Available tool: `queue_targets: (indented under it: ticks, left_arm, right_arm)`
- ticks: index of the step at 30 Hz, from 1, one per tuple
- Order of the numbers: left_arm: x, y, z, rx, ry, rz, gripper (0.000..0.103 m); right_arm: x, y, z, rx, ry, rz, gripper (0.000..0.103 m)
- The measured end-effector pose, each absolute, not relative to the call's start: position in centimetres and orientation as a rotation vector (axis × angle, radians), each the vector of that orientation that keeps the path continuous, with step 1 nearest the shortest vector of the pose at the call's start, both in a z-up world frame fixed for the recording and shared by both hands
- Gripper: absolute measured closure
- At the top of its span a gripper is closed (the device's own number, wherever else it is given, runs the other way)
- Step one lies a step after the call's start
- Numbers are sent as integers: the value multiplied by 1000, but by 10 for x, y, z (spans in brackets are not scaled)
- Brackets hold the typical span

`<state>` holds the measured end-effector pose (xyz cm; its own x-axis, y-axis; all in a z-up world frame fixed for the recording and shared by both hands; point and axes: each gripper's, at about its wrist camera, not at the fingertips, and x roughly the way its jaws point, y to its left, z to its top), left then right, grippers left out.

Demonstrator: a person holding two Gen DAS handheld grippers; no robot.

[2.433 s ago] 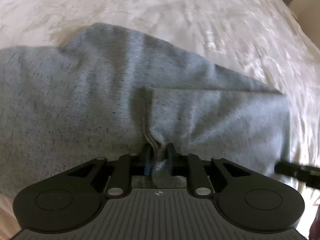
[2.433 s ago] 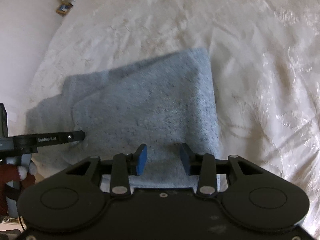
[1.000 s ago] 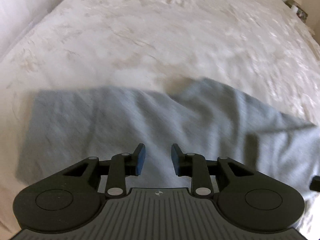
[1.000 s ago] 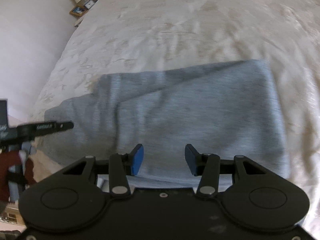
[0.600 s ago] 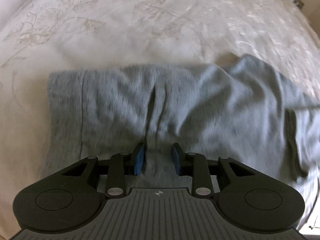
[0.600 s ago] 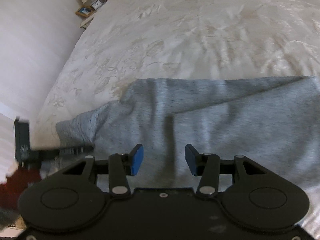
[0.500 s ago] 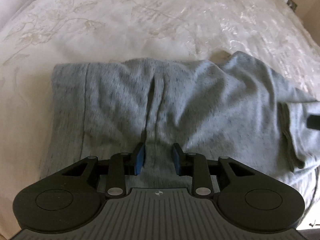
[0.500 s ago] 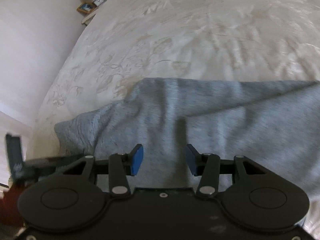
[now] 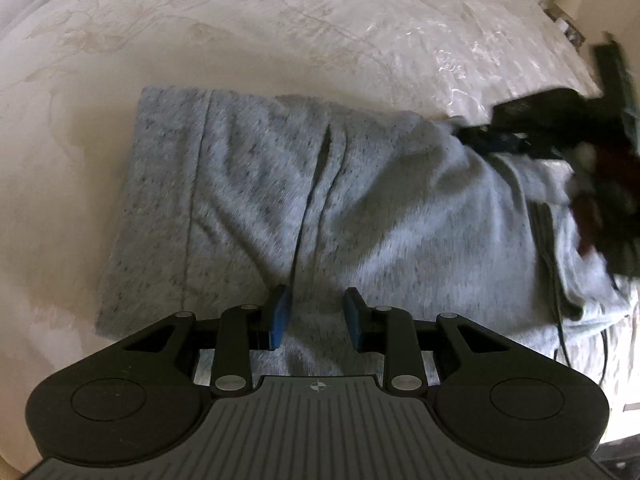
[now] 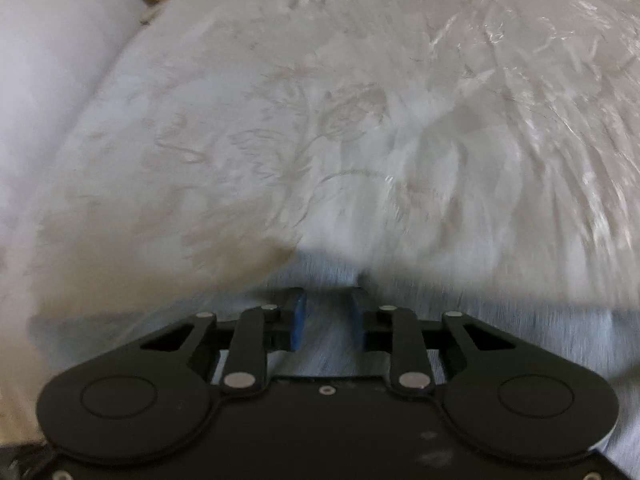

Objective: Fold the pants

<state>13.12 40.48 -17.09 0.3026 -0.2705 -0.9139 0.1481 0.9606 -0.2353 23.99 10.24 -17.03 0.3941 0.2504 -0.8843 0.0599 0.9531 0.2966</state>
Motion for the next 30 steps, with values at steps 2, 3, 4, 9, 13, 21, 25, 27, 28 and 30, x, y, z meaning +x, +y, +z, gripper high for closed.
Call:
queue_targets:
  ticks: [2, 3, 4, 9, 13, 21, 25, 27, 28, 30]
  left_arm:
    - [126, 408, -169, -113, 1230, -287, 74]
    - [123, 410, -168, -121, 1227, -289, 74]
    - [122, 412, -166, -137, 1225, -289, 74]
    - [106, 432, -154, -247, 1175, -305, 68]
    - [89, 447, -143, -348, 1135, -324, 38]
    - [68, 461, -151, -466, 1157, -235, 25]
    - [78, 467, -162, -549, 1135, -203, 24]
    - [83, 467, -167, -581, 1124, -210, 24]
    - [88, 465, -170, -587, 1119, -222, 23]
    - [96, 459, -175, -573, 1117, -248, 22]
  right_arm:
    - [253, 104, -172, 294, 1164, 109, 79]
    - [256, 105, -171, 289, 1158, 105, 79]
    - [258, 106, -167, 285, 1148, 103, 78]
    - [233, 102, -140, 314, 1101, 125, 69]
    - [186, 104, -134, 295, 1137, 175, 64]
    - [94, 122, -159, 246, 1298, 230, 55]
    - [84, 128, -158, 223, 1290, 239, 50]
    - [85, 130, -157, 223, 1303, 237, 49]
    - [87, 131, -157, 221, 1308, 237, 49]
    - [94, 132, -158, 211, 1315, 238, 48]
